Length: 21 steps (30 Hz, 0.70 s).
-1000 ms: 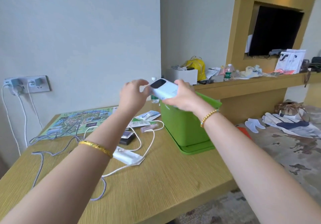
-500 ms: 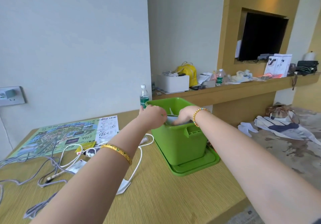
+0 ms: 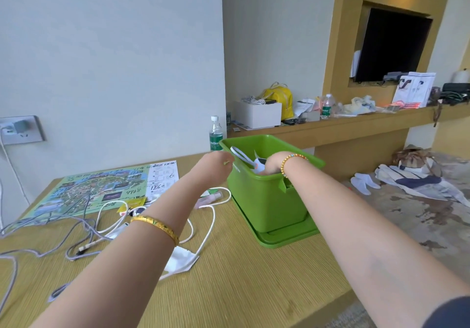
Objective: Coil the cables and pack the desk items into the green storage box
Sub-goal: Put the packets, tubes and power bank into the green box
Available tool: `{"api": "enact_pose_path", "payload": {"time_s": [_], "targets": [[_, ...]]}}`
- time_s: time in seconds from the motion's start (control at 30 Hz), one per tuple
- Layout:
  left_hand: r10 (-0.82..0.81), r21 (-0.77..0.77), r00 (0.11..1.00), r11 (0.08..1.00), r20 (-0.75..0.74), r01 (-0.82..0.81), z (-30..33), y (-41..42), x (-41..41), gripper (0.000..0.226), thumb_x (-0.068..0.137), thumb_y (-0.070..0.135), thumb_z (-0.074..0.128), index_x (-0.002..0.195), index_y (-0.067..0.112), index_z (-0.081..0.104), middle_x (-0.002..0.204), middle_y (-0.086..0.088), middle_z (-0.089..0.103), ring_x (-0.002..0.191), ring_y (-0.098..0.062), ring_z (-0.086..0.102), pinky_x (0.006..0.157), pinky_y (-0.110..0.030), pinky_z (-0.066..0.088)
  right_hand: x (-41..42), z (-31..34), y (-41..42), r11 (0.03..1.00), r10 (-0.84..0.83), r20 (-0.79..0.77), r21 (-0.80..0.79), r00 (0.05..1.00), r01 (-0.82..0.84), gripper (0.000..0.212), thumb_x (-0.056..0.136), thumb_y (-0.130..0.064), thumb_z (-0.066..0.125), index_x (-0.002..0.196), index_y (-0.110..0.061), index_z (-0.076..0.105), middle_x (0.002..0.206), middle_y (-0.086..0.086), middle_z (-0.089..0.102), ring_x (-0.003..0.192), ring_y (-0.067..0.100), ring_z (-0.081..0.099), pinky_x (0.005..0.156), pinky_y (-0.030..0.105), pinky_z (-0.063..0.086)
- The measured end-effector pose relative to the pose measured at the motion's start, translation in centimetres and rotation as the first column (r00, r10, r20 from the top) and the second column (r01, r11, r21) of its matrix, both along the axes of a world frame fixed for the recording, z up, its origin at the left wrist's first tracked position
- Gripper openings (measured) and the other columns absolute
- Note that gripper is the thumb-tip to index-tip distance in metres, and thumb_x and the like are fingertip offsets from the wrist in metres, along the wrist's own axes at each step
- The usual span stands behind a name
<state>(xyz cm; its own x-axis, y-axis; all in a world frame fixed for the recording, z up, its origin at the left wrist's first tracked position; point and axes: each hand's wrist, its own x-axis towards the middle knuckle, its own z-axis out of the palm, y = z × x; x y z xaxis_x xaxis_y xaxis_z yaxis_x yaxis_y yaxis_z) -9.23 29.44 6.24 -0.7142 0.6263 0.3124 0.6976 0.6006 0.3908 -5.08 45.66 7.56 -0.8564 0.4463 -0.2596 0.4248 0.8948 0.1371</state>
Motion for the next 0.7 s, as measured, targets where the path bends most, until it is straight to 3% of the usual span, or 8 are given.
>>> {"api": "enact_pose_path", "payload": {"time_s": [0.13,0.23,0.3,0.37,0.43,0.5,0.63,0.7], "targets": [[-0.014,0.005,1.000,1.000,-0.017,0.014,-0.1,0.3,0.1,0.035,0.093,0.011,0.039,0.122,0.012,0.060,0.126,-0.008,0.060,0.114,-0.026,0.055,0.091,-0.028,0.042,-0.2,0.0,1.0,0.989,-0.094,0.093,-0.107,0.991,0.103,0.083,0.087,-0.068,0.028,0.147,-0.012,0.021,0.154,0.010,0.021,0.137,0.032,0.028,0.111,0.044,0.026],[-0.016,0.016,0.999,1.000,-0.032,0.016,0.1,0.9,0.1,0.033,0.094,0.014,0.040,0.122,0.013,0.059,0.124,-0.009,0.061,0.111,-0.027,0.056,0.089,-0.029,0.043,-1.2,-0.8,1.5,0.984,-0.147,0.010,-0.098,0.989,0.147,0.081,0.084,-0.070,0.036,0.146,-0.019,0.026,0.151,0.009,0.028,0.135,0.032,0.032,0.111,0.044,0.029],[-0.018,0.025,0.998,1.000,-0.054,0.019,0.1,1.3,0.1,0.034,0.095,0.016,0.041,0.125,0.013,0.057,0.126,-0.010,0.060,0.110,-0.027,0.057,0.088,-0.028,0.042,-1.6,-1.3,1.9,0.977,-0.205,-0.059,-0.068,0.977,0.201,0.074,0.081,-0.069,0.041,0.137,-0.019,0.042,0.140,0.009,0.042,0.125,0.033,0.043,0.106,0.044,0.036],[-0.029,0.012,0.998,0.999,-0.060,0.030,-0.2,1.6,0.1,0.034,0.096,0.017,0.041,0.126,0.015,0.056,0.127,-0.009,0.059,0.108,-0.027,0.058,0.087,-0.028,0.042,-1.8,-1.0,2.8,0.984,-0.177,-0.081,-0.026,0.981,0.176,0.057,0.087,-0.060,0.040,0.114,-0.013,0.058,0.129,0.009,0.053,0.112,0.030,0.052,0.099,0.039,0.042],[-0.040,-0.003,0.998,0.999,-0.050,0.040,-0.4,1.8,-0.1,0.034,0.096,0.016,0.040,0.126,0.017,0.056,0.126,-0.008,0.059,0.106,-0.027,0.059,0.086,-0.028,0.044,-1.7,-0.1,3.6,0.992,-0.094,-0.096,0.073,0.991,0.101,0.044,0.092,-0.048,0.045,0.097,-0.007,0.060,0.118,0.010,0.059,0.098,0.028,0.055,0.086,0.033,0.045],[-0.036,0.004,0.999,0.999,-0.032,0.036,-0.4,1.8,-0.3,0.035,0.096,0.015,0.039,0.125,0.018,0.058,0.126,-0.007,0.060,0.106,-0.027,0.060,0.087,-0.029,0.045,-1.3,0.5,3.9,0.991,-0.031,-0.071,0.125,0.997,0.040,0.044,0.093,-0.042,0.048,0.110,-0.003,0.061,0.112,0.012,0.060,0.094,0.028,0.054,0.081,0.033,0.044],[-0.047,-0.049,0.998,0.998,-0.041,0.045,-0.3,1.5,-0.2,0.038,0.096,0.017,0.038,0.131,0.021,0.053,0.129,-0.007,0.058,0.106,-0.027,0.059,0.088,-0.029,0.045,-0.5,0.6,2.9,0.981,-0.078,-0.045,0.176,0.996,0.085,0.047,0.094,-0.041,0.048,0.119,-0.003,0.057,0.125,0.011,0.057,0.113,0.029,0.055,0.080,0.034,0.042],[-0.047,-0.080,0.998,0.996,-0.052,0.043,-0.6,0.9,0.0,0.039,0.097,0.020,0.039,0.135,0.021,0.047,0.133,-0.008,0.055,0.107,-0.027,0.058,0.089,-0.029,0.043,-0.3,0.9,2.1,0.978,-0.064,-0.176,0.187,0.982,0.097,0.034,0.093,-0.032,0.053,0.115,-0.006,0.059,0.123,0.010,0.059,0.110,0.028,0.057,0.079,0.034,0.043]]}}
